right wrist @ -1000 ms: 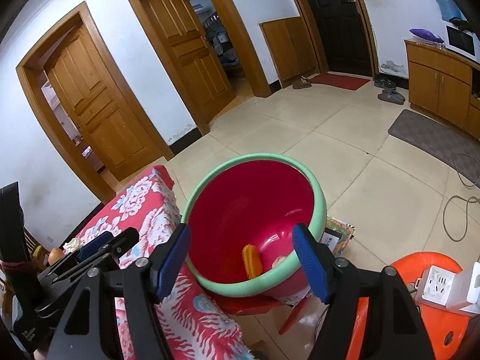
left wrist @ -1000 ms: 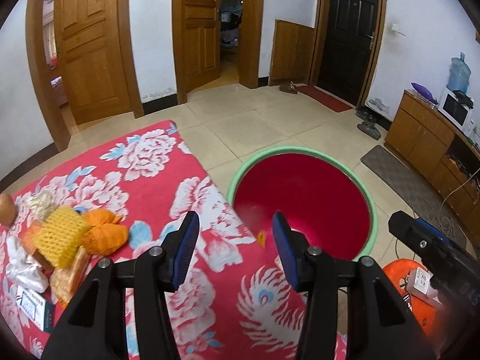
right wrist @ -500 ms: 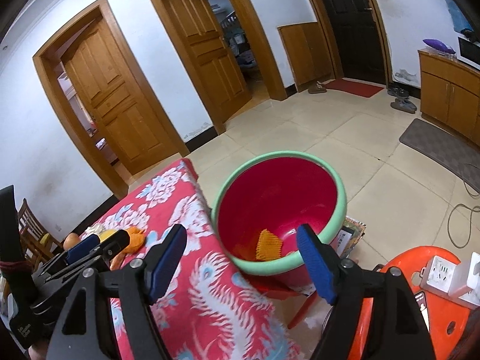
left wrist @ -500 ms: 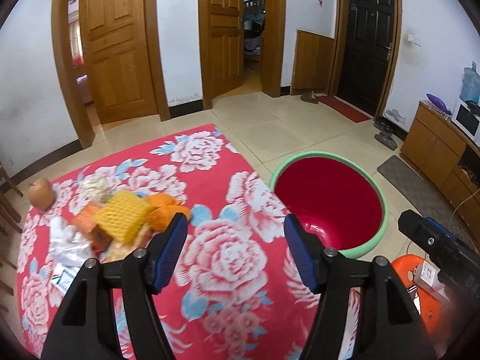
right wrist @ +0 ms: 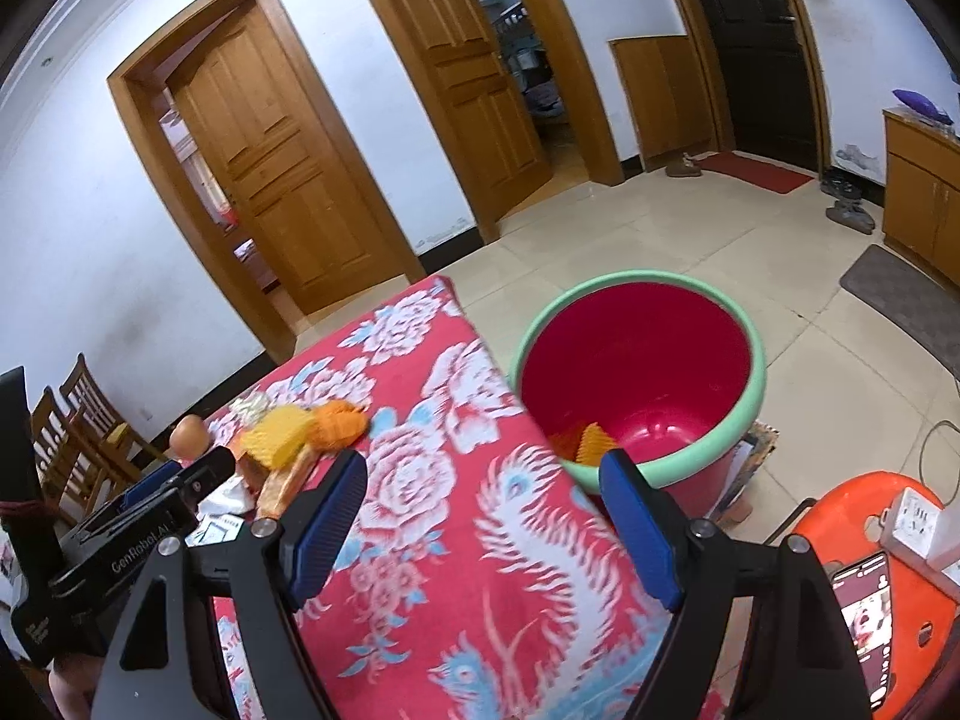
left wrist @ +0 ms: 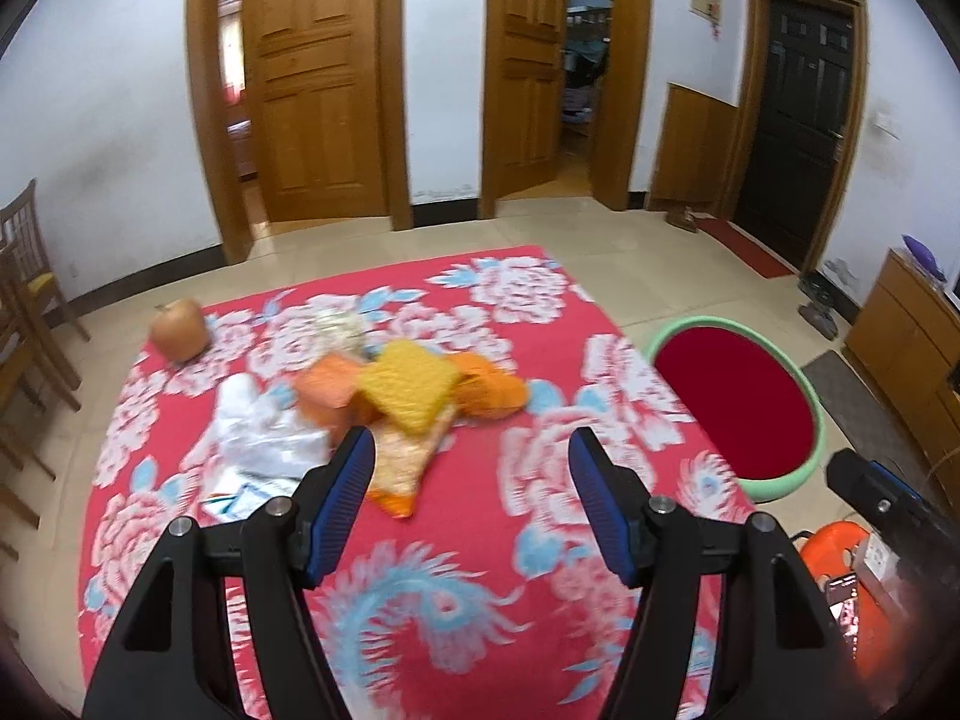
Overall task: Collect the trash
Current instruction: 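Move the left gripper back over the table to the plastic bag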
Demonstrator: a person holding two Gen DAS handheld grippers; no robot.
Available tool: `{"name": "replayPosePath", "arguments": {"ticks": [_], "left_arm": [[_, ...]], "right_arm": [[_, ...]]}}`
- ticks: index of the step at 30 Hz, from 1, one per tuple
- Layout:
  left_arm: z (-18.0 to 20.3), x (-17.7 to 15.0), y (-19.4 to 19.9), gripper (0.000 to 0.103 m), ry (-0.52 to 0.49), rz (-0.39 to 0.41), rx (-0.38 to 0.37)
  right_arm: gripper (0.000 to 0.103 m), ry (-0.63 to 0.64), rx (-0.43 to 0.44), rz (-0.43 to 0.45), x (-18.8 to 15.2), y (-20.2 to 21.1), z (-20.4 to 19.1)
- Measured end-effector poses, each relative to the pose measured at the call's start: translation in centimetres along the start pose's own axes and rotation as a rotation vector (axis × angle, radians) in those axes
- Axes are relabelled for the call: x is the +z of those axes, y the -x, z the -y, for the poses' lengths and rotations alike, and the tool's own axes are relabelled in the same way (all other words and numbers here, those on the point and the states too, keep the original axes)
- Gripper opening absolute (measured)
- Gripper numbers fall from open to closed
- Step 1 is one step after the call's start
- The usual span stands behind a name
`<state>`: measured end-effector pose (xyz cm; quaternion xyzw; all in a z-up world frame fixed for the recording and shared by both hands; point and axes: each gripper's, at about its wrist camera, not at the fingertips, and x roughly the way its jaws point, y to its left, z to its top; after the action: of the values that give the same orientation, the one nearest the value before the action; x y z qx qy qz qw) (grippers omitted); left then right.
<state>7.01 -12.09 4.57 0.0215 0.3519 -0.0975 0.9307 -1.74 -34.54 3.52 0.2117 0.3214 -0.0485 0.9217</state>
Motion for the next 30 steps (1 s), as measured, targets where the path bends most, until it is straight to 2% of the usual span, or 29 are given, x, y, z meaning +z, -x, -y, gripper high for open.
{"name": "replayPosePath", "arguments": {"ticks": [13, 17, 21, 30], "left_arm": [[-8.5, -1.3, -1.7, 0.067, 0.094, -0.038, 0.141], [-10.2, -1.4, -3.0, 0.071, 0.118, -0.056, 0.164], [-11.4, -1.5, -4.6, 0.071, 0.132, -0.064, 0.174], [-11.7, -1.6, -8.0, 0.079, 0.117, -0.091, 0.142]], "right_arm": [[0.082, 0.061, 0.04, -0.061, -1.9, -1.5, -3.6], [0.082, 0.071, 0.037, -0.079, -2.3, -2.2, -4.3], [0.082, 0.086, 0.032, -0.1, -2.7, -3.0, -4.9], [0.082, 0.096, 0.018, -0.142, -3.2, -4.9, -5.5]]}}
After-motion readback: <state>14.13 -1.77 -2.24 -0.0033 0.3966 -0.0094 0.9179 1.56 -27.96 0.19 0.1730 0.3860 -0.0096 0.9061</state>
